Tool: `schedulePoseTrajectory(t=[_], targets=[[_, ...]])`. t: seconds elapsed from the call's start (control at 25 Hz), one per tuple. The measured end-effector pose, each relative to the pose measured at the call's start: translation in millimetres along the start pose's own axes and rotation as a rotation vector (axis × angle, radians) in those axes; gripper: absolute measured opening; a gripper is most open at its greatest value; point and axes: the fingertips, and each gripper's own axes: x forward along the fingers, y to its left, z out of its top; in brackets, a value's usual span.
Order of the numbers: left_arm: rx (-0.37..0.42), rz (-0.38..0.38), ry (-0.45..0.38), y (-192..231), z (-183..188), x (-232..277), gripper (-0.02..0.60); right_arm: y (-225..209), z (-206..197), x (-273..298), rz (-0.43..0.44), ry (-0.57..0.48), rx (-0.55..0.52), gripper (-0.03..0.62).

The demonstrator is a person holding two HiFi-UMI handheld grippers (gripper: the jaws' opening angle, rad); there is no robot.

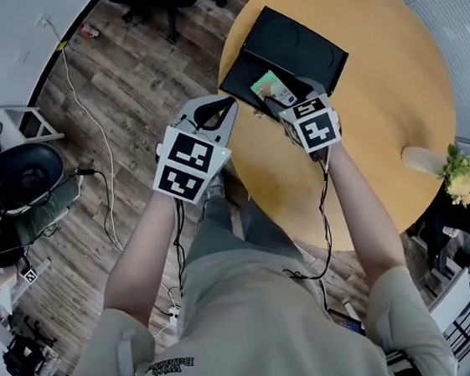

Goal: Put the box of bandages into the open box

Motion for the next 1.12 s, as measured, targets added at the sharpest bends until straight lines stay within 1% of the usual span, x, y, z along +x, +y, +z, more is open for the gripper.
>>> schedulePoseTrajectory(t=[0.2, 0.24, 0.32, 0.36, 0.52, 0.68, 0.8, 0.92, 1.12], targets=[[0.035, 0.028, -0.033, 1, 19, -15, 0.023, -3, 24, -24, -0.018, -0.067, 0.018, 0.331], [0.040, 0.031, -0.038, 0, 22, -17, 0.023, -4, 27, -29, -0.026, -0.076, 0.017, 0.318], [0.052, 0.034, -0.051, -3, 30, -21, 0.023, -8, 36, -42, -0.054, -0.104, 0.013, 0.243], [0.059, 0.037, -0.058, -5, 34, -24, 0.023, -8, 42, -49, -0.070, -0.125, 0.011, 0.224], [0.100, 0.059, -0.099, -8, 53, -39, 0.023, -8, 67, -81, -0.110, -0.217, 0.012, 0.190], [0.138, 0.089, -0.153, -10, 78, -58, 0.023, -11, 93, -120, -0.158, -0.327, 0.024, 0.123], [0.168, 0.113, -0.199, -14, 95, -75, 0.023, -7, 116, -157, -0.179, -0.437, 0.050, 0.075], [0.190, 0.135, -0.231, -19, 107, -90, 0.023, 1, 135, -195, -0.183, -0.533, 0.057, 0.067], [0.221, 0.159, -0.299, -32, 130, -118, 0.023, 16, 154, -250, -0.182, -0.648, 0.049, 0.054]])
